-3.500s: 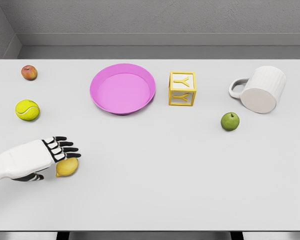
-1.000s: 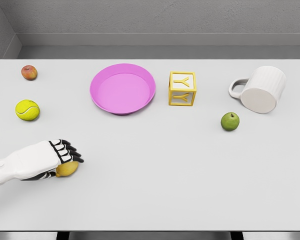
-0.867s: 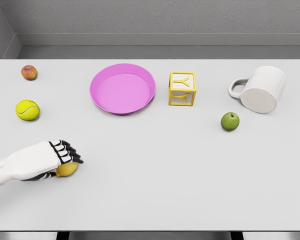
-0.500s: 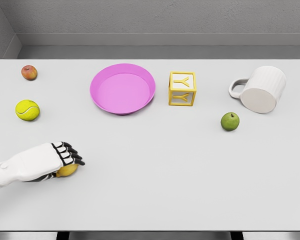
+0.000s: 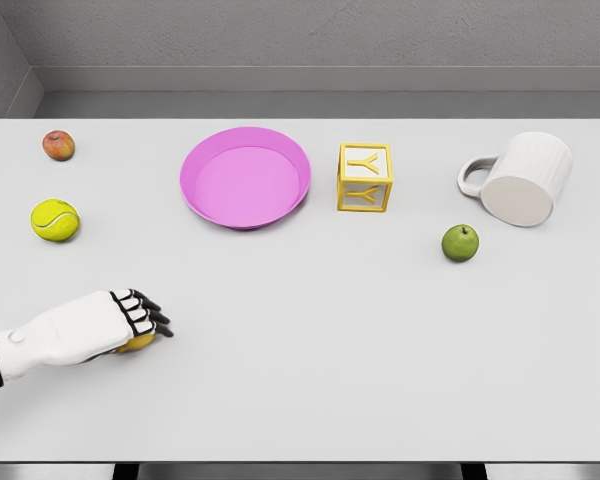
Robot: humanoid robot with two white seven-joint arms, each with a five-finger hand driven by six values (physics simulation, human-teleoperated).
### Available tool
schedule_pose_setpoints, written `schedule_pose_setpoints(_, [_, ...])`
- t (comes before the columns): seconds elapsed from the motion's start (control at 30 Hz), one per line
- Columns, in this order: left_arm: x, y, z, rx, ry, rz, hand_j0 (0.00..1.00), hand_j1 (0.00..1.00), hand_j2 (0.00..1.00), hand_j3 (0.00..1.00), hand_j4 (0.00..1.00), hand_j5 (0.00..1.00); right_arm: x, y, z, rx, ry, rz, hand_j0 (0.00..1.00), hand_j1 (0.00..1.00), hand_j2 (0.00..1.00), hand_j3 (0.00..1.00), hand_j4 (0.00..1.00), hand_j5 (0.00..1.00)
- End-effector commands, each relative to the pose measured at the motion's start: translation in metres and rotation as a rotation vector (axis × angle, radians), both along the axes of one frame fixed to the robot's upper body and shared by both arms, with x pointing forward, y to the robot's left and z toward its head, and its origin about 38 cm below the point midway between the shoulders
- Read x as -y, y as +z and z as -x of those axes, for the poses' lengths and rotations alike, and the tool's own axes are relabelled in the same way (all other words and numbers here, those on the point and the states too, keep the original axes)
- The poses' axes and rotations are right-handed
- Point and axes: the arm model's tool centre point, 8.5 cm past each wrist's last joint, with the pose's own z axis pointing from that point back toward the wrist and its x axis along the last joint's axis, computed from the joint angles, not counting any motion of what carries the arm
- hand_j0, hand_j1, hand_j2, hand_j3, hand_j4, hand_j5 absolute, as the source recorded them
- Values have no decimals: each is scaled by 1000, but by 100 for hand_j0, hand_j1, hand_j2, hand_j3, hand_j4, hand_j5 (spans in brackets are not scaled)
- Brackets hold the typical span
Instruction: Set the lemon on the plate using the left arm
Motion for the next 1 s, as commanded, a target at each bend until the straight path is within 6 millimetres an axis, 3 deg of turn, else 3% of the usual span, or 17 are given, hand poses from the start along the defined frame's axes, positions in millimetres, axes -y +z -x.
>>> schedule_pose_setpoints(0.0, [0, -1, 0, -1, -1, -5, 73, 73, 73, 73, 73, 73, 0, 0, 0, 0, -1, 0, 100, 100, 100, 100, 100, 100])
schedule_pose_setpoints(0.07, [0, -1, 0, -1, -2, -6, 73, 73, 73, 73, 73, 73, 0, 0, 0, 0, -1, 0, 100, 100, 100, 100, 100, 100])
schedule_pose_setpoints(0.37, [0, 4, -4, 11, 1, 2, 49, 49, 49, 49, 49, 49, 0, 0, 0, 0, -1, 0, 100, 100, 100, 100, 100, 100])
schedule_pose_setpoints(0.97, [-2, 23, -15, 45, 15, 50, 46, 46, 46, 46, 46, 46, 0, 0, 0, 0, -1, 0, 100, 100, 100, 100, 100, 100])
